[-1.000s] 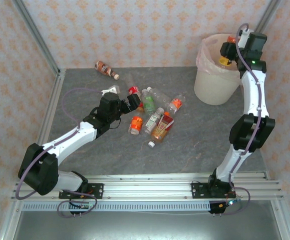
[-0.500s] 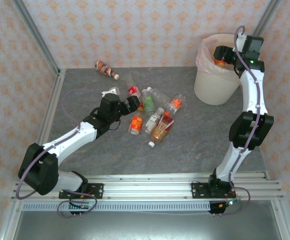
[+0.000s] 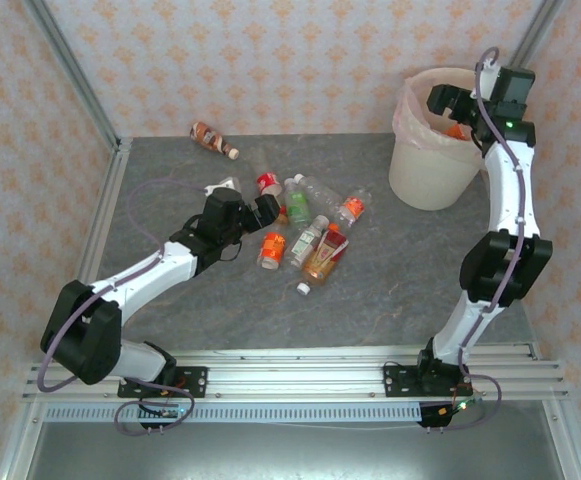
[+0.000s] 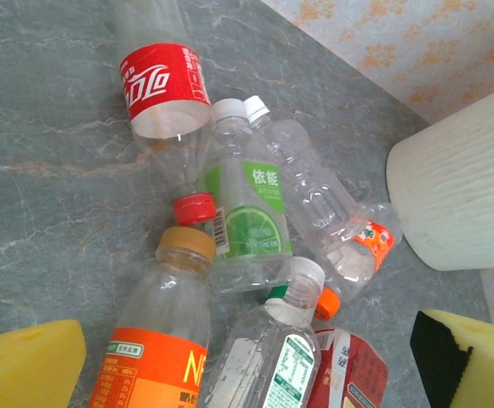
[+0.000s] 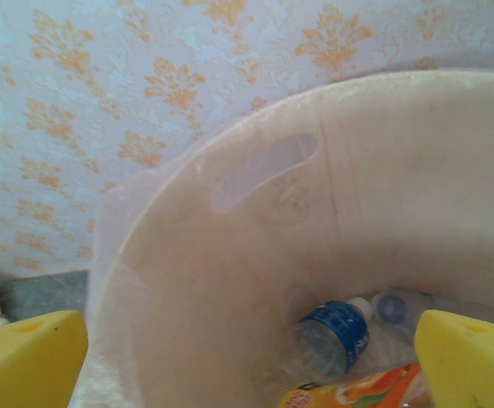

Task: Put the plastic bottles in the bin

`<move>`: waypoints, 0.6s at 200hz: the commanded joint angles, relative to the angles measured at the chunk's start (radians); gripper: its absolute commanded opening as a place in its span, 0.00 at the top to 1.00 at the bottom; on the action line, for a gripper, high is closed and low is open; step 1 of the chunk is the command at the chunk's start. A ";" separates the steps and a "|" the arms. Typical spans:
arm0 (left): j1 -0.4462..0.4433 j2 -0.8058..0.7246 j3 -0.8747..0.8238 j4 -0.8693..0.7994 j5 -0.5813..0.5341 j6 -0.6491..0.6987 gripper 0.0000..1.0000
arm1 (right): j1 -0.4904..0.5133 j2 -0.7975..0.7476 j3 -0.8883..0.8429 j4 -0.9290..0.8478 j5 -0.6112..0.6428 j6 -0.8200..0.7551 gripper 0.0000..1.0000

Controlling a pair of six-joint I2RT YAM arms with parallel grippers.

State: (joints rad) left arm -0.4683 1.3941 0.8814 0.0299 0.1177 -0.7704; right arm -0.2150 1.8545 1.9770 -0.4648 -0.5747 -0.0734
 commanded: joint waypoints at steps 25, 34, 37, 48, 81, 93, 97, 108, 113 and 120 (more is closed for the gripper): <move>0.007 0.042 0.029 -0.042 -0.034 -0.022 0.00 | 0.009 -0.093 -0.061 0.077 -0.116 0.095 0.01; 0.008 0.047 0.031 -0.046 -0.036 -0.024 0.00 | 0.014 -0.111 -0.083 0.097 -0.132 0.124 0.01; 0.007 0.050 0.033 -0.047 -0.036 -0.024 0.00 | 0.016 -0.117 -0.091 0.109 -0.137 0.135 0.01; 0.007 0.060 0.039 -0.051 -0.035 -0.026 0.00 | 0.023 -0.139 -0.121 0.143 -0.155 0.181 0.01; 0.007 0.088 0.052 -0.074 -0.044 -0.043 0.00 | 0.097 -0.204 -0.186 0.094 -0.103 0.334 0.01; 0.007 0.099 0.060 -0.090 -0.058 -0.057 0.00 | 0.150 -0.222 -0.197 0.023 -0.069 0.346 0.01; 0.007 0.104 0.061 -0.093 -0.059 -0.059 0.00 | 0.169 -0.232 -0.211 0.011 -0.048 0.348 0.01; 0.007 0.110 0.061 -0.089 -0.056 -0.062 0.00 | 0.227 -0.265 -0.263 0.001 0.038 0.352 0.01; 0.007 0.113 0.061 -0.091 -0.053 -0.064 0.00 | 0.249 -0.283 -0.291 0.004 0.086 0.356 0.01; 0.007 0.117 0.063 -0.092 -0.053 -0.064 0.00 | 0.284 -0.305 -0.328 0.013 0.136 0.364 0.01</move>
State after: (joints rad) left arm -0.4683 1.4937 0.9146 -0.0223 0.0978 -0.8120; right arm -0.0280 1.6360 1.7370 -0.4099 -0.6041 0.2268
